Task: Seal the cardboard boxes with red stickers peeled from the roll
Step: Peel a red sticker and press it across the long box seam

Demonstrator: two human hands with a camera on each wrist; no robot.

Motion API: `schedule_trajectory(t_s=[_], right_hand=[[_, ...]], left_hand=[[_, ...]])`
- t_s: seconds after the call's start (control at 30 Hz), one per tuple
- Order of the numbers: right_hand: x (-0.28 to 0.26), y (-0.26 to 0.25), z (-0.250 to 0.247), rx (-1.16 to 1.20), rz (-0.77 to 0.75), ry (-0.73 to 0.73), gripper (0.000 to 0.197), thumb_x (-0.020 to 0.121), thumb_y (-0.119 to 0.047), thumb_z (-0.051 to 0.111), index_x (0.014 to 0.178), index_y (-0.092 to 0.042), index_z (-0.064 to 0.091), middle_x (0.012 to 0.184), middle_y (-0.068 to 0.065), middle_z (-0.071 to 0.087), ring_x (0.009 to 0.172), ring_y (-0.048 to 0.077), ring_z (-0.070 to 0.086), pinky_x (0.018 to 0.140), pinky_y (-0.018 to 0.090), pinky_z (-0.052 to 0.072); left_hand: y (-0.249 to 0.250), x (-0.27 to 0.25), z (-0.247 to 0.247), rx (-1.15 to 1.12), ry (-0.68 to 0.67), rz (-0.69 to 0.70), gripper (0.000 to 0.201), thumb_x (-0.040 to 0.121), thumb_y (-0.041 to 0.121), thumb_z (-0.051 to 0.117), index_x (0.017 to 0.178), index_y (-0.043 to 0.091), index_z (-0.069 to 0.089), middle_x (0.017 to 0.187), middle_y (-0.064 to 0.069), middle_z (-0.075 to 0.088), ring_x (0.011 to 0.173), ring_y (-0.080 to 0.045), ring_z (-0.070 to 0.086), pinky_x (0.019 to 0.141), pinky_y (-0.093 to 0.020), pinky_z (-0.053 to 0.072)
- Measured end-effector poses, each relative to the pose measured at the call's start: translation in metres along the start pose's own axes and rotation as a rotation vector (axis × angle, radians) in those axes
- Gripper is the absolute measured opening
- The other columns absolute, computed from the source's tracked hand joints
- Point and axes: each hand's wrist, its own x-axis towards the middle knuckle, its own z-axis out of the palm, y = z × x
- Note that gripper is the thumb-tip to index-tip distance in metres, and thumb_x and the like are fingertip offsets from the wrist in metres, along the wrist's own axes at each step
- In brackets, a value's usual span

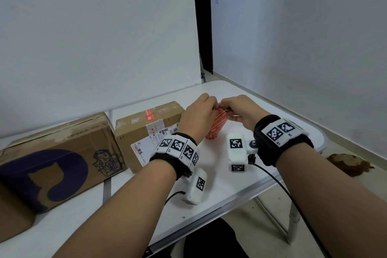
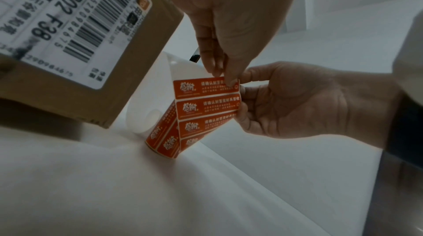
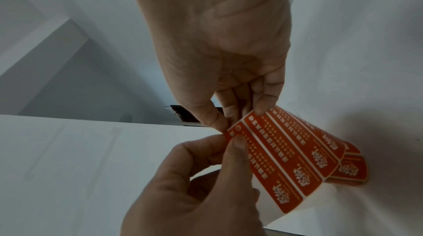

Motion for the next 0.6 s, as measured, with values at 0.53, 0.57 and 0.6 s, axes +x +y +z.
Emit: schedule_trajectory(t_s=[0.53,0.57,0.6], right_hand=[[0.017,0.004,0.005,-0.265,-0.170,0.122,0.018,0.084,-0.025,0.060,0.075,-0.010,0.062,0.077,0.011,0.057,0.076,0.024,0.053,0.078,0.040,0.049],[0.016,0.003,0.007,-0.278,-0.184,0.126,0.020,0.086,-0.026,0.060,0.076,-0.010,0.063,0.078,0.010,0.058,0.076,0.023,0.053,0.078,0.039,0.049],[0.015,0.002,0.008,-0.292,-0.200,0.129,0.022,0.088,-0.028,0.059,0.076,-0.010,0.062,0.079,0.009,0.057,0.075,0.021,0.052,0.076,0.038,0.047]], left_hand=[[-0.022,-0.025,-0.031,-0.175,-0.130,0.175,0.005,0.084,0.024,0.067,0.089,0.024,0.069,0.088,0.011,0.058,0.074,-0.013,0.060,0.067,-0.028,0.050],[-0.023,-0.027,-0.035,-0.198,-0.137,0.168,0.005,0.083,0.025,0.068,0.088,0.025,0.069,0.088,0.011,0.059,0.074,-0.013,0.061,0.067,-0.026,0.050],[-0.024,-0.030,-0.039,-0.226,-0.144,0.155,0.005,0.083,0.025,0.069,0.087,0.025,0.070,0.089,0.010,0.061,0.074,-0.012,0.060,0.067,-0.024,0.049]])
